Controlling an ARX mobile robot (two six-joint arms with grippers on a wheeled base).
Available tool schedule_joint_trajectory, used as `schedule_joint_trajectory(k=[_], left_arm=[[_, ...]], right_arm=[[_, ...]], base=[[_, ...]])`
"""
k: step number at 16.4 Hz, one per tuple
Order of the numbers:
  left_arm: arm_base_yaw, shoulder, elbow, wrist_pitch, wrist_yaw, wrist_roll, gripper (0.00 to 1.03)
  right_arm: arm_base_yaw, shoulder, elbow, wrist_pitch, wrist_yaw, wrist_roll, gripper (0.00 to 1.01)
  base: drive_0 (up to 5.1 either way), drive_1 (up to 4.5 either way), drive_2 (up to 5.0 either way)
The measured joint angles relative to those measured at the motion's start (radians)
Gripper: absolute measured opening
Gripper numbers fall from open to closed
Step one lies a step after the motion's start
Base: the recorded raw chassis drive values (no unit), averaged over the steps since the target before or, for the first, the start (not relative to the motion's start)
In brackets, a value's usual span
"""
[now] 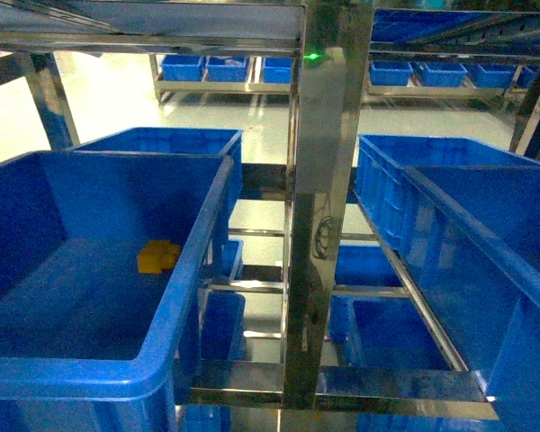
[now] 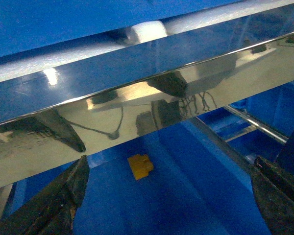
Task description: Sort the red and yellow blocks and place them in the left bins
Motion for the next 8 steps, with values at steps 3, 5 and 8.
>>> schedule_joint_trajectory(k=[3,5,8], left_arm=[[-0.009,-0.055,-0.006,-0.047,-0.014,-0.038,0.98],[0.003,-0.103,-0.049,-0.049,-0.015,-0.045,0.98],[0.01,-0.174,-0.183,-0.003,-0.039,-0.071,0.98]], right_arm=[[0.0,0.0,0.0,-0.001,0.0,0.0,0.98],[0.0,0.0,0.0,0.0,0.0,0.0,0.98],[0.0,0.0,0.0,-0.001,0.0,0.0,0.98]], base=[[0.0,0.0,0.0],[0.0,0.0,0.0],[0.0,0.0,0.0]])
